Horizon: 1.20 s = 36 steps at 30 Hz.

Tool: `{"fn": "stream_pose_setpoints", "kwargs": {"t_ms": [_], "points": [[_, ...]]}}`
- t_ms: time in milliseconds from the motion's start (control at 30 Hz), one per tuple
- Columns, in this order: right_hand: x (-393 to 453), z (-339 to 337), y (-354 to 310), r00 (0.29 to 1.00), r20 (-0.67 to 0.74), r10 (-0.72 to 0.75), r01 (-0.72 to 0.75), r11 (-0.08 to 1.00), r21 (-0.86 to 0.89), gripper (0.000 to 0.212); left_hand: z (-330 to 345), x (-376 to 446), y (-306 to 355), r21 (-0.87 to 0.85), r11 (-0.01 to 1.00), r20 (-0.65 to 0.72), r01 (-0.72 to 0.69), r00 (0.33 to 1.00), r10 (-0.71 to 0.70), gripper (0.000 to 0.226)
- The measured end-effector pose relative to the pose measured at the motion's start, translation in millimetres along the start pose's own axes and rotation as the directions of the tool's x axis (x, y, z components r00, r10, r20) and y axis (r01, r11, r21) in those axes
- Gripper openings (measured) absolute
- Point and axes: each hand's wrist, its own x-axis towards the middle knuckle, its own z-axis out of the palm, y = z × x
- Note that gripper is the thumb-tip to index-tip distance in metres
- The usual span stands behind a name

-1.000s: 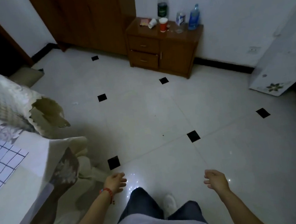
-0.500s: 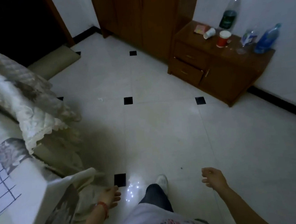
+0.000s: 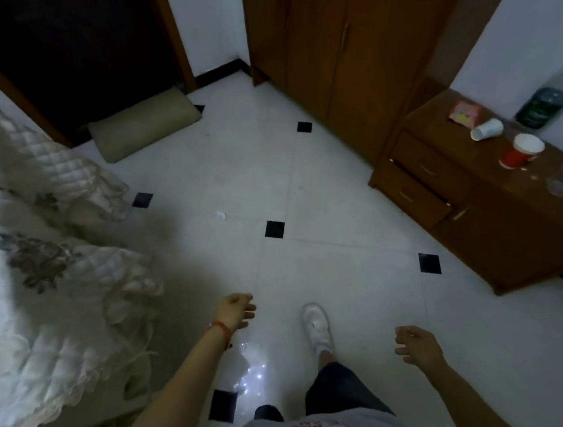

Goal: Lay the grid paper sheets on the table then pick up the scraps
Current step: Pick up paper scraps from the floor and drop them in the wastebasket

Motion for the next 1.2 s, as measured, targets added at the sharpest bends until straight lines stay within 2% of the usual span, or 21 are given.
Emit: {"fn": "stream_pose_setpoints", "kwargs": {"t_ms": [200, 367, 533, 667, 800, 900, 1067, 1200], "points": [[98.2, 37.7, -126.3, 0.995, 0.094, -0.014, 0.024, 0.994, -0.110, 0.013, -19.1, 58.6, 57.9, -0.078, 0.992, -0.115, 0.103, 0.987, -0.112, 0.013], [166.1, 100.6, -256.9, 0.970, 0.228, -0.081, 0.134, 0.964, -0.229, 0.022, -51.1, 99.6, 94.8, -0.215, 0.966, -0.228, 0.142, 0.955, -0.191, 0.017], [204.4, 199.9, -368.0, 0.915, 0.378, -0.142, 0.262, 0.922, -0.286, 0.009, -85.3, 135.4, 115.1, -0.394, 0.904, -0.298, 0.165, 0.908, -0.295, 0.017], [232.4, 264.6, -415.7, 0.893, 0.418, -0.166, 0.325, 0.880, -0.345, 0.014, -119.0, 175.1, 132.1, -0.468, 0.866, -0.328, 0.177, 0.875, -0.356, 0.025], [261.2, 332.6, -460.6, 0.892, 0.432, -0.131, 0.322, 0.856, -0.405, 0.008, -168.4, 236.3, 172.0, -0.500, 0.845, -0.352, 0.189, 0.847, -0.398, 0.025], [274.4, 370.7, -492.6, 0.897, 0.428, -0.106, 0.313, 0.838, -0.447, 0.013, -210.0, 279.6, 216.4, -0.479, 0.854, -0.345, 0.202, 0.852, -0.395, 0.018], [301.1, 425.9, -557.9, 0.890, 0.444, -0.104, 0.329, 0.821, -0.467, 0.018, -275.9, 355.4, 316.6, -0.392, 0.905, -0.349, 0.162, 0.885, -0.310, 0.030], [327.0, 459.2, -597.6, 0.885, 0.462, -0.065, 0.327, 0.793, -0.514, 0.017, -301.6, 406.7, 383.9, -0.348, 0.933, -0.380, 0.090, 0.896, -0.228, 0.025]]}}
